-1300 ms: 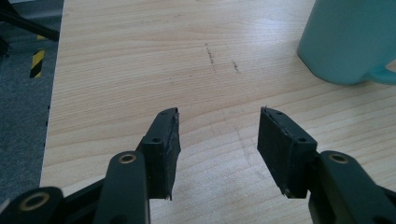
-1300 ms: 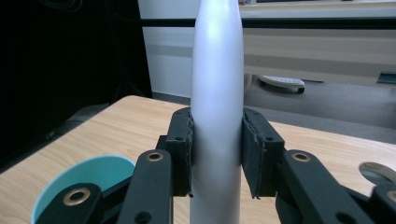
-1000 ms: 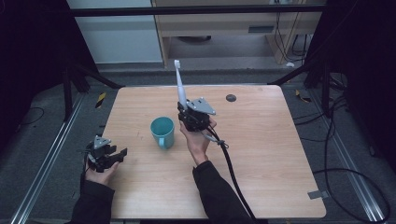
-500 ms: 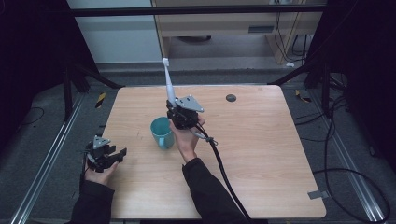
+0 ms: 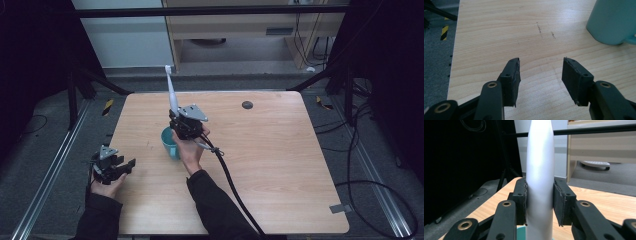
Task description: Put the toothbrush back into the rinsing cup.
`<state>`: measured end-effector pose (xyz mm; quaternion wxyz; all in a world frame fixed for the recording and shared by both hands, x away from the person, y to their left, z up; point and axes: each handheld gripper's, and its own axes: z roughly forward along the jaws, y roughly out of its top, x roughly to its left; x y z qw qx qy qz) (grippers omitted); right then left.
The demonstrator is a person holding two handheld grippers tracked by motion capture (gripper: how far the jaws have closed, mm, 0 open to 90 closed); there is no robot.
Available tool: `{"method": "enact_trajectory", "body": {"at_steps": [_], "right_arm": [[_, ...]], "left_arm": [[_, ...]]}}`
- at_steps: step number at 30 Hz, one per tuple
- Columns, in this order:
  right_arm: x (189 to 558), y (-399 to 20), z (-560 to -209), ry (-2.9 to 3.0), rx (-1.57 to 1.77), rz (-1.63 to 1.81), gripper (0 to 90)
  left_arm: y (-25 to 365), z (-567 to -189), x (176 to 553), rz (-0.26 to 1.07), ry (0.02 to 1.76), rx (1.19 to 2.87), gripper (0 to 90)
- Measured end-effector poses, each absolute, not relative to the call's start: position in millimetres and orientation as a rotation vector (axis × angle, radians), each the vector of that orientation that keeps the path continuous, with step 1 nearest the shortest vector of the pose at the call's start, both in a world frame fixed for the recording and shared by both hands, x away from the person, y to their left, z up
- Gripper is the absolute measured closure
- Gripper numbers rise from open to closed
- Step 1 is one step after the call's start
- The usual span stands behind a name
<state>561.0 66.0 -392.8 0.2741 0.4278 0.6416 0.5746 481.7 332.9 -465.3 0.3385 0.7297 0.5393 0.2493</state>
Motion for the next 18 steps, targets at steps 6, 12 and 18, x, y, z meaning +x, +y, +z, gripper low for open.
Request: {"method": "enact_trajectory", "body": {"at_steps": [6,12,18], "right_arm": [[560.1,77.5,-401.2,1.754,1.151,1.526,66.3],[560.7,83.9,-411.7,1.782,1.144,1.504,66.3],[562.2,82.1,-423.6,1.811,1.183,1.480,66.3]], "left_arm": [[333.8,-464.8,481.4,0.652,1.405,1.897,48.5],[333.5,-464.6,481.3,0.654,1.404,1.898,48.6],[332.9,-464.9,481.4,0.655,1.403,1.902,48.6]]}}
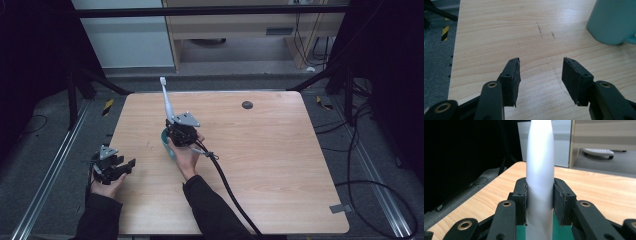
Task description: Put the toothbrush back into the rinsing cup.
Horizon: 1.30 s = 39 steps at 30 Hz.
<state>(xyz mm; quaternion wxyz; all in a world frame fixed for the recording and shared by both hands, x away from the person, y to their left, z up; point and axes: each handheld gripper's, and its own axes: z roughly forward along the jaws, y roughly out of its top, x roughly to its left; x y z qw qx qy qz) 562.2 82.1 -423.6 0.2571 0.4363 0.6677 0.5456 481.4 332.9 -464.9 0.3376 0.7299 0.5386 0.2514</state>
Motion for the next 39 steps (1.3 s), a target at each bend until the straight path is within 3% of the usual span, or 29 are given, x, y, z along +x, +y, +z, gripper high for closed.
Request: {"method": "enact_trajectory", "body": {"at_steps": [30,39], "right_arm": [[560.4,89.4,-446.7,1.934,1.206,1.360,65.5],[554.2,83.4,-432.3,1.875,1.159,1.416,55.3]], "left_arm": [[332.1,-465.2,481.6,0.654,1.401,1.904,48.7],[332.0,-465.1,481.6,0.654,1.401,1.904,48.7]]}}
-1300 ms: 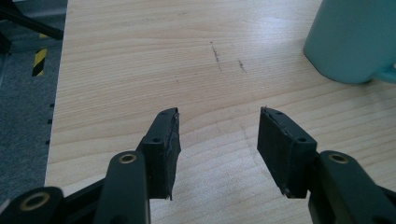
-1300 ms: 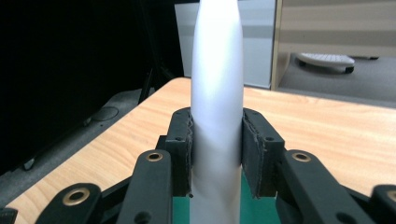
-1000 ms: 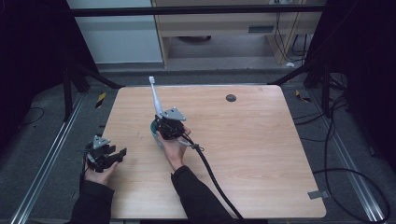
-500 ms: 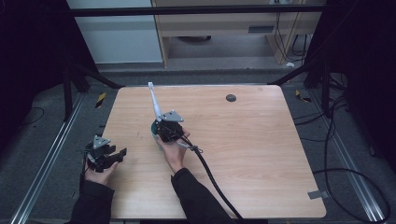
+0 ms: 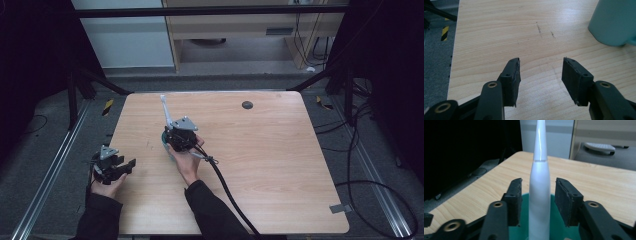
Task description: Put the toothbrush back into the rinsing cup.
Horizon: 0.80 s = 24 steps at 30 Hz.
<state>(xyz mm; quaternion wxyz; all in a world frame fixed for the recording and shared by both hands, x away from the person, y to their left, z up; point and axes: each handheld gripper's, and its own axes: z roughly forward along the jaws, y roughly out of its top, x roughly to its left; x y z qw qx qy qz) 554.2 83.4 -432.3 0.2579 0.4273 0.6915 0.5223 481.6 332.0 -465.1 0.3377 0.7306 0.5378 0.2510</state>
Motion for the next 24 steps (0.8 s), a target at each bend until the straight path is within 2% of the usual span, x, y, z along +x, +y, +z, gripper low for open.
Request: {"method": "enact_trajectory", "body": {"at_steps": [11,18,24], "right_arm": [[541.6,43.1,-406.8,1.858,1.153,1.451,30.2],[532.5,-5.6,-402.4,1.844,1.156,1.345,20.7],[523.0,-49.3,-404.5,1.844,1.158,1.328,18.2]], "left_arm": [[332.0,-465.4,481.5,0.652,1.402,1.902,48.6],[329.9,-464.8,480.8,0.653,1.397,1.902,47.6],[330.1,-465.0,480.4,0.651,1.393,1.897,46.2]]}}
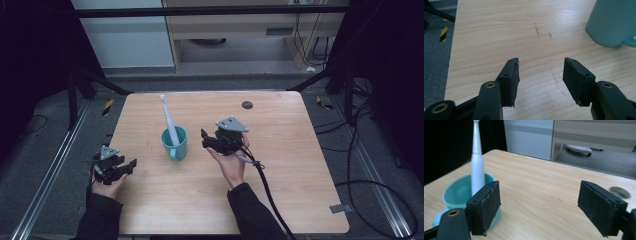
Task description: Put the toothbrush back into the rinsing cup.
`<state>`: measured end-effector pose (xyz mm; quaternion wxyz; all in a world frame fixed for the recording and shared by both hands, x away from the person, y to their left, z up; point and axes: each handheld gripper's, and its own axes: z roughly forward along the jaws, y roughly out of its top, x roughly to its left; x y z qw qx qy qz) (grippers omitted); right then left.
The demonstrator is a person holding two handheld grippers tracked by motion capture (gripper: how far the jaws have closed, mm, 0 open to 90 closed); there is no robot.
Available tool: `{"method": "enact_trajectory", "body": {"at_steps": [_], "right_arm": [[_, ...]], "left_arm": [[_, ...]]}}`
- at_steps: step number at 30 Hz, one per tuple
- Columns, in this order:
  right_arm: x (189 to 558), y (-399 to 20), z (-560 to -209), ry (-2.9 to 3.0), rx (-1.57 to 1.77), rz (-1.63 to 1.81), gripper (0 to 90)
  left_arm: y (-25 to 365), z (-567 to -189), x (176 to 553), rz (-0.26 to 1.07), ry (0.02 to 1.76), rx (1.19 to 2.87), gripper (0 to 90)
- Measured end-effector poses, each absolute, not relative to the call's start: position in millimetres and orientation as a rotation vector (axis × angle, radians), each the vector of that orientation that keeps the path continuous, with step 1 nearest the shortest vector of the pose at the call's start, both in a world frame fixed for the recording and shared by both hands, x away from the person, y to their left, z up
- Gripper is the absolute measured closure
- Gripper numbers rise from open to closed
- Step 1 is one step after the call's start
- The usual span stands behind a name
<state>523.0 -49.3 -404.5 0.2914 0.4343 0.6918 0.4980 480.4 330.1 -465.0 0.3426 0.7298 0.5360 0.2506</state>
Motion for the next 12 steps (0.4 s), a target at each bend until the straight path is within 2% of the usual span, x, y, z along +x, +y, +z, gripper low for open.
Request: {"method": "enact_trajectory", "body": {"at_steps": [12], "right_arm": [[490.7,-146.6,-423.4,1.886,1.181,1.220,16.4]], "left_arm": [[328.3,-466.0,480.7,0.648,1.387,1.900,41.7]]}}
